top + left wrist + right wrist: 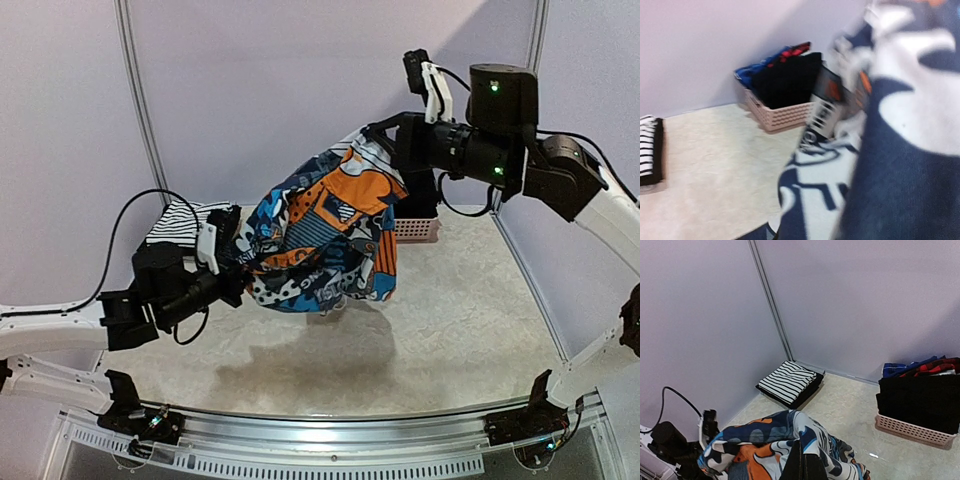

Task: Fold and stack the mixed laundry pile
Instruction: Move the crumpled shorts to the center of the board.

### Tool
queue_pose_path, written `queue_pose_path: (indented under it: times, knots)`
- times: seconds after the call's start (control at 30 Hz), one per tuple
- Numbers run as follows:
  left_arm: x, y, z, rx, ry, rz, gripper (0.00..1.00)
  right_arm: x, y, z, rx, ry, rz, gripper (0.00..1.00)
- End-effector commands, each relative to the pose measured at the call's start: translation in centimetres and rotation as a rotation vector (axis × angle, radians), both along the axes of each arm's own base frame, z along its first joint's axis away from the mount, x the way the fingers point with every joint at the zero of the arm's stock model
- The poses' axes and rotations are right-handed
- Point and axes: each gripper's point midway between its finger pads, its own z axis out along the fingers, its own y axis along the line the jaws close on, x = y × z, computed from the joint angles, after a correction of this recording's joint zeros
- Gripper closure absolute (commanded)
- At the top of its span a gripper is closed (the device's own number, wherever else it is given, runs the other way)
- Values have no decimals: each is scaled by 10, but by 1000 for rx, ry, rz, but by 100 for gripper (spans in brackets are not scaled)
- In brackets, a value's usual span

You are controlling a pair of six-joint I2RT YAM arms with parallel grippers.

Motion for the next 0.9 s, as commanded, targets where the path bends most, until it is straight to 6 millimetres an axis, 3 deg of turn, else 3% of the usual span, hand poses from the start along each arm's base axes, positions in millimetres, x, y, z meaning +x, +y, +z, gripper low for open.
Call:
queue_pose_path:
  times: [0.0,0.07,0.13,0.23,0.37,0.47,0.53,0.63,0.73,0.77,0.87]
  knots:
    - [3,51,18,117,-17,211,100,-2,-27,-7,13,12,-90,100]
    - [2,71,34,144,-40,273,100,-3,-26,-18,-8,37,-81,100]
    - [0,85,64,127,-80,318,100,-6,-19,-26,-24,65,-45,100]
    - [-4,97,109,105,-145,342,100,-15,4,-40,-58,121,67,100]
    - [0,91,165,134,-220,334,100,-33,36,-67,-122,237,239,100]
    - [16,74,190,227,-251,354,100,-42,46,-108,-184,359,294,100]
    - [32,56,196,304,-264,357,100,-46,45,-138,-220,416,294,100]
    - [67,28,179,439,-215,358,100,-48,32,-174,-219,448,260,100]
    - [102,21,148,556,-147,421,100,-48,11,-186,-205,441,203,99]
    - [108,21,140,566,-125,423,100,-39,-1,-191,-225,418,129,97]
    - [107,17,128,530,-87,369,100,-17,-35,-199,-251,352,-42,94]
